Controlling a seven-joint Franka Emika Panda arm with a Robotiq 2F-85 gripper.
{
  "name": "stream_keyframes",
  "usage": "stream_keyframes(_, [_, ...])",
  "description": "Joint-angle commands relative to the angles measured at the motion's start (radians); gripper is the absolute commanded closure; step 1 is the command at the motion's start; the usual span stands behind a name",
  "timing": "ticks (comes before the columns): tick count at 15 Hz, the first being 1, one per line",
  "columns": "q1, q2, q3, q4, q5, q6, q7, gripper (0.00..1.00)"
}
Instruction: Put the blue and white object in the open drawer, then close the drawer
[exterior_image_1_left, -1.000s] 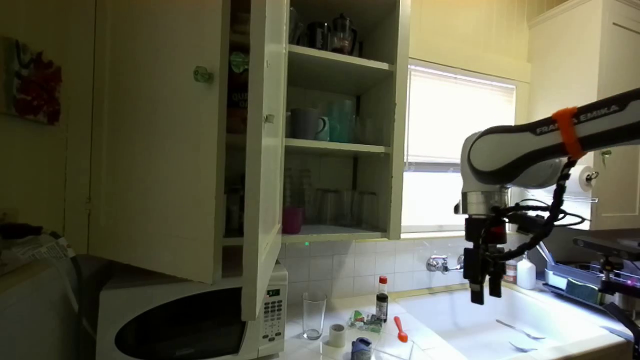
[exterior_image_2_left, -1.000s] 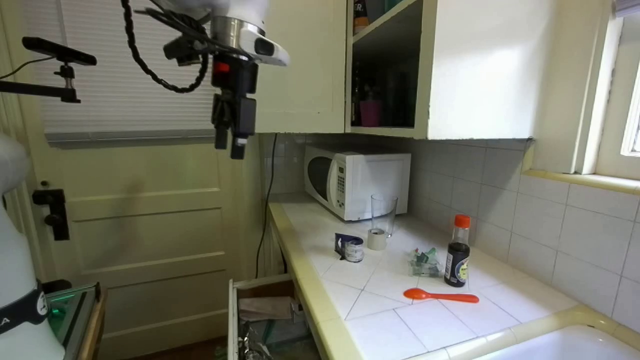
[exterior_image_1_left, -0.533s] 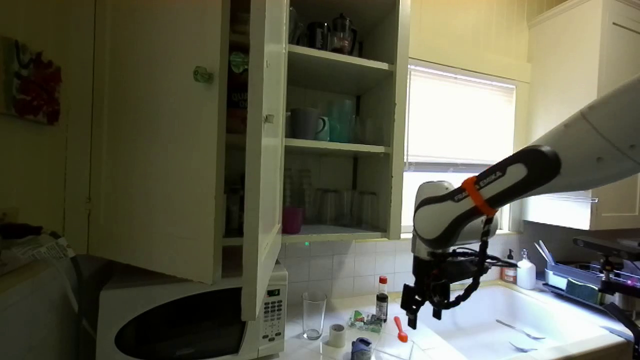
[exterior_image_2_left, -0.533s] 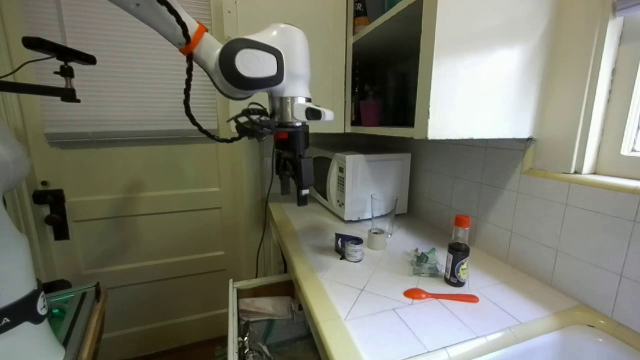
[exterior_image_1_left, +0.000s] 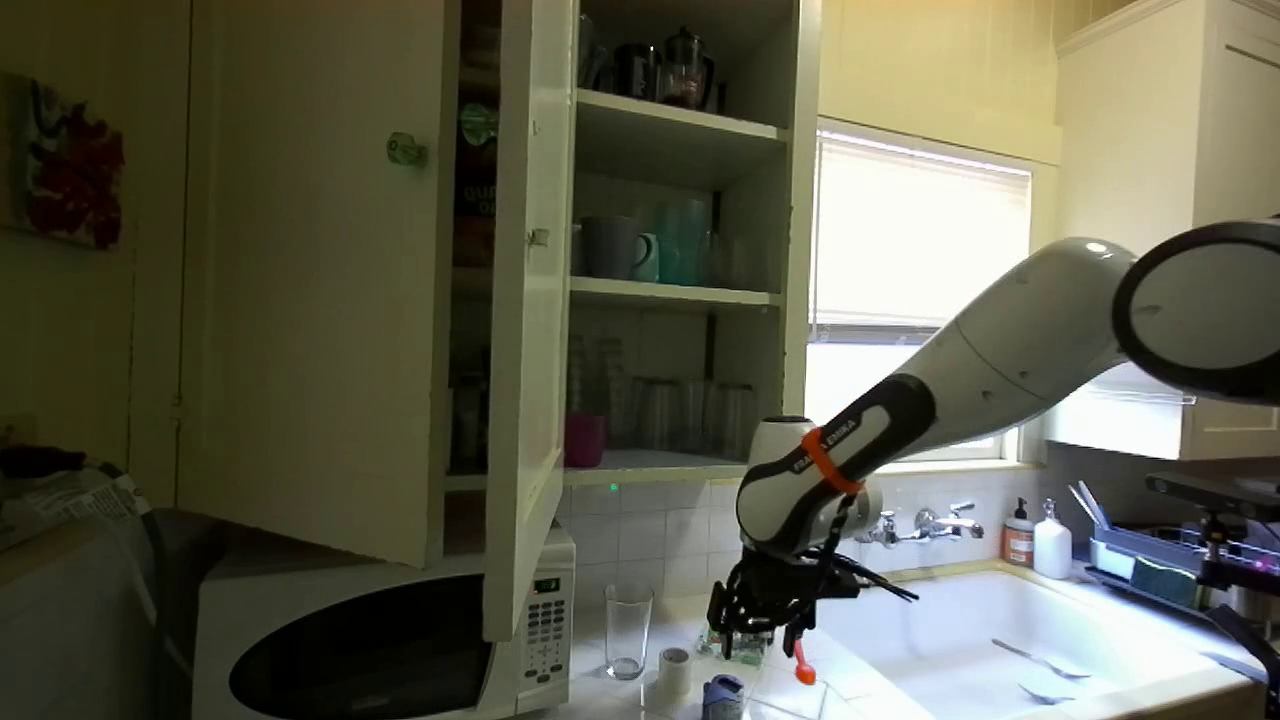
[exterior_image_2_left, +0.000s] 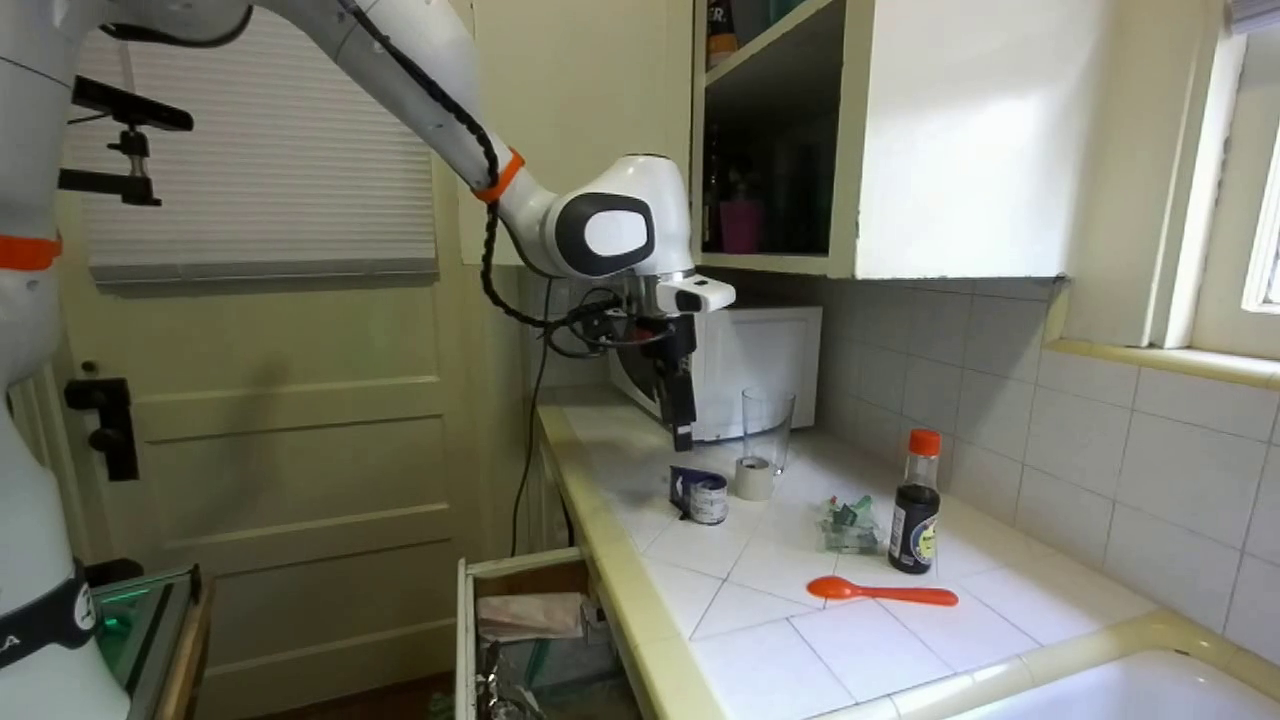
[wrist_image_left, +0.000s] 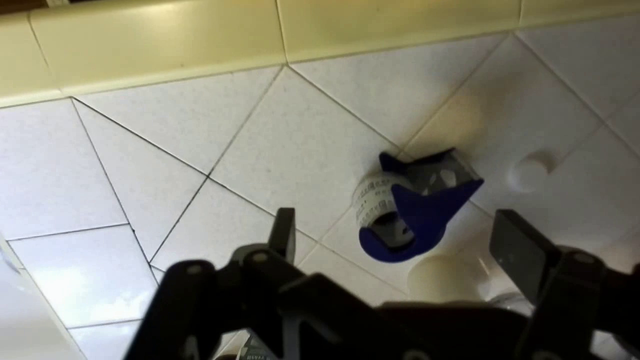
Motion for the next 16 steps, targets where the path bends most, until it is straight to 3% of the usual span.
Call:
stream_keyframes(1, [0.02,0.145,-0.028,0.153,0.007,-0.02,0.102,0.0])
stream_keyframes(7, [0.044,0.267,-0.048,0.232,0.025,-0.039,0.162,0.0])
stream_keyframes(16, [0.05,0.348,-0.031,0.316,0.07,-0.039,0.134,0.0])
